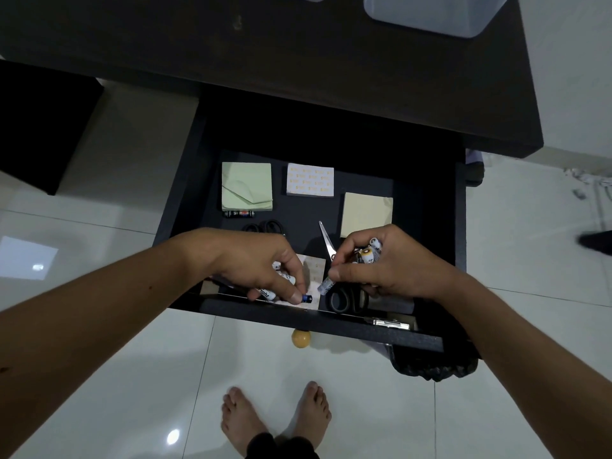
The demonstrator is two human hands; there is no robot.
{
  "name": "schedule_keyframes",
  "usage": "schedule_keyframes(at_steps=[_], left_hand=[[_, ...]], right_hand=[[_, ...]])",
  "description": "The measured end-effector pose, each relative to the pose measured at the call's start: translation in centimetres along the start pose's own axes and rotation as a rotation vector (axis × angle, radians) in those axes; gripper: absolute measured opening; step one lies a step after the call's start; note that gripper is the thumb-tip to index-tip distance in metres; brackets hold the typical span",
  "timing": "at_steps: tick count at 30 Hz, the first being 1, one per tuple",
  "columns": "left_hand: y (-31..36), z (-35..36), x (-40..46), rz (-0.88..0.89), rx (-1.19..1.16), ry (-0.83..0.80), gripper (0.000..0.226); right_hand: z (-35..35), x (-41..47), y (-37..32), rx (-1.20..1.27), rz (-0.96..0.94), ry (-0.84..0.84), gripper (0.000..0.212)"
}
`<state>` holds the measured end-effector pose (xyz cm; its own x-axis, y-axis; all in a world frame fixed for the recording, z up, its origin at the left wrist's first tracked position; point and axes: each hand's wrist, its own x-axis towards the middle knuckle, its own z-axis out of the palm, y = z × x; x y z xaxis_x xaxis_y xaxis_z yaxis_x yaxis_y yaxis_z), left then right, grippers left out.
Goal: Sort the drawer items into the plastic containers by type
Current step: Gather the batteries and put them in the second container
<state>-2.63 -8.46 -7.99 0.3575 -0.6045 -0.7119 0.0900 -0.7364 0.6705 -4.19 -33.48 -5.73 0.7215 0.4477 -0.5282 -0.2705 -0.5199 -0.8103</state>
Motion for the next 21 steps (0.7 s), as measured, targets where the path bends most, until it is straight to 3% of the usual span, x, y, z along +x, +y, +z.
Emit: schedule_keyframes(at_steps=[5, 10, 17, 21], left_hand=[[-0.5, -0.8, -1.6, 0.016, -0.103, 0.107, 0.009], [-0.3, -1.3, -3.3, 0.048, -0.236, 0.234, 0.017], [-1.1, -2.0, -4.3, 0.17, -0.7, 0.576, 0.014], [-1.0, -2.3, -4.8, 0.236, -0.791, 0.622, 0.016]], right_hand=[[-0.4, -0.1, -0.2, 0.16, 0.048, 0.035, 0.03], [-0.6, 0.6, -1.0, 0.399, 0.025, 0.14, 0.02], [-0.5, 1.6, -2.5, 0.689, 0.059, 0.201, 0.011], [-0.2, 2.3, -2.8, 0.773, 0.104, 0.212, 0.012]])
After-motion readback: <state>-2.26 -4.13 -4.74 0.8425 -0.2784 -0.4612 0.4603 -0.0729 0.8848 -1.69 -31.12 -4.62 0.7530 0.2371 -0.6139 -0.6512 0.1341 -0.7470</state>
